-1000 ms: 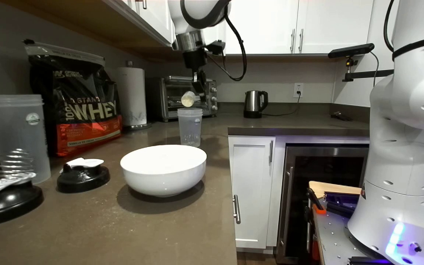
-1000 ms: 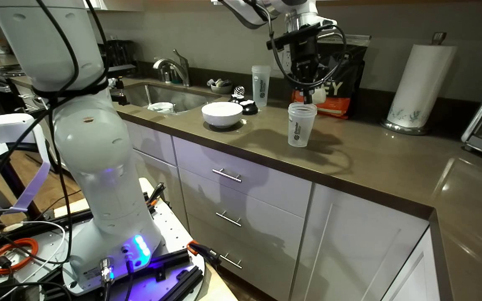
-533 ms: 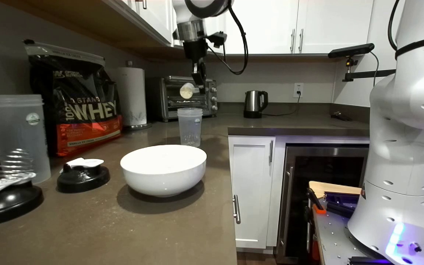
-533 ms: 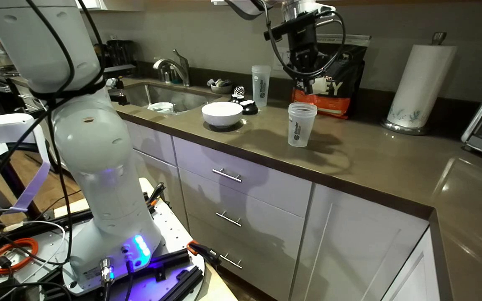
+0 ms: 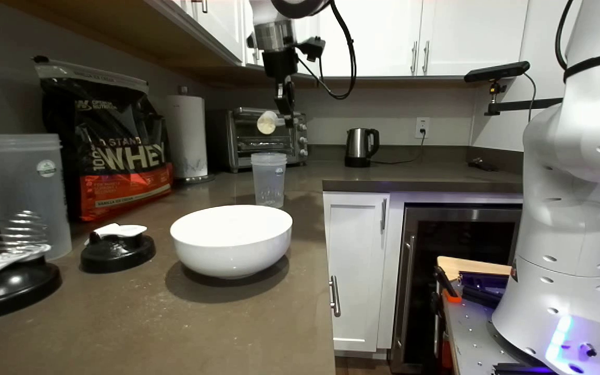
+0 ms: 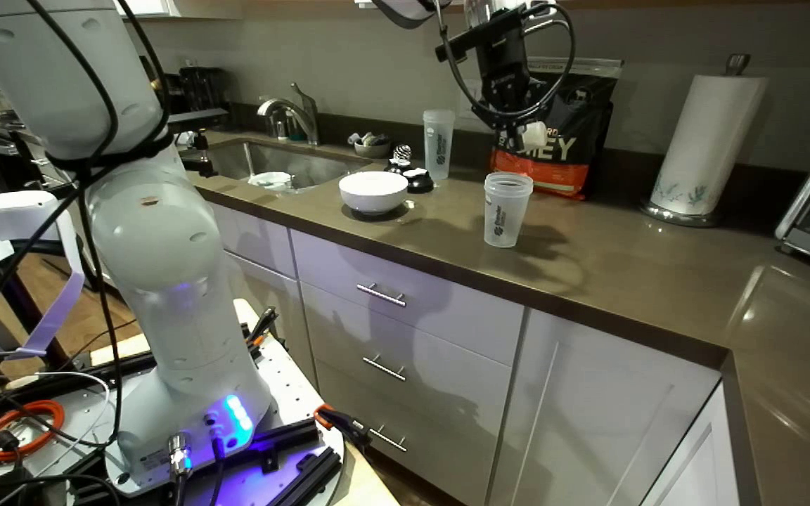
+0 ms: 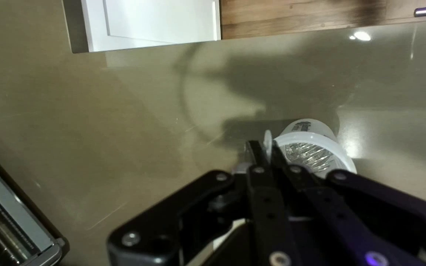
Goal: Use the clear spoon to scoop some whey powder from the bowl, then pour the powder into the cup, and return the spoon to the bowl
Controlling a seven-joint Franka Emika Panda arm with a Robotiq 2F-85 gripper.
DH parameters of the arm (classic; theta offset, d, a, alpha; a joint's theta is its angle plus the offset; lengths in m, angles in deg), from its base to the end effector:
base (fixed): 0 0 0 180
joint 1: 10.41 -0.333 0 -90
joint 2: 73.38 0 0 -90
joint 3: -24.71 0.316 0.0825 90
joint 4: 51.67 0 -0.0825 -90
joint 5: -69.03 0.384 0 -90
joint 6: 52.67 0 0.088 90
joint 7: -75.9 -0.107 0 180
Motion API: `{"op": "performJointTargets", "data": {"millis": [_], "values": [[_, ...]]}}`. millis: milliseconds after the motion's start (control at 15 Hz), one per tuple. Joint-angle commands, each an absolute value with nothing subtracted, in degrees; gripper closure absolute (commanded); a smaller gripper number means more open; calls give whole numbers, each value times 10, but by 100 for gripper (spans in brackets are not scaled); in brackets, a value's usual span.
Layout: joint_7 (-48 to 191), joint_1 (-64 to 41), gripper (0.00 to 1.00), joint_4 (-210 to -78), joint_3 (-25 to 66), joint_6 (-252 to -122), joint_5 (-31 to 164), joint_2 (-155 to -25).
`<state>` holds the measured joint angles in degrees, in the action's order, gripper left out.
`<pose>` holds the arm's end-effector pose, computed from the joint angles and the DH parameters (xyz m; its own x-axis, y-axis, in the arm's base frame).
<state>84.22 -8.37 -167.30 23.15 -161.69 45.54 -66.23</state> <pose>0.5209 -0.0622 0.5127 0.9772 0.2007 -0.0699 0.2123 -0.9050 0.3687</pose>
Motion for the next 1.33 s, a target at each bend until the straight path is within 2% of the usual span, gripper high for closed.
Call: {"op": "performJointTargets", "data": {"millis": [0,533,1267], "values": [[815,-87,99,-1709,241,-1629,421,-645],[786,-88,99,-1748,253,-1639,384,-651],[772,-85,99,-1731,249,-1650,376,-668]]}}
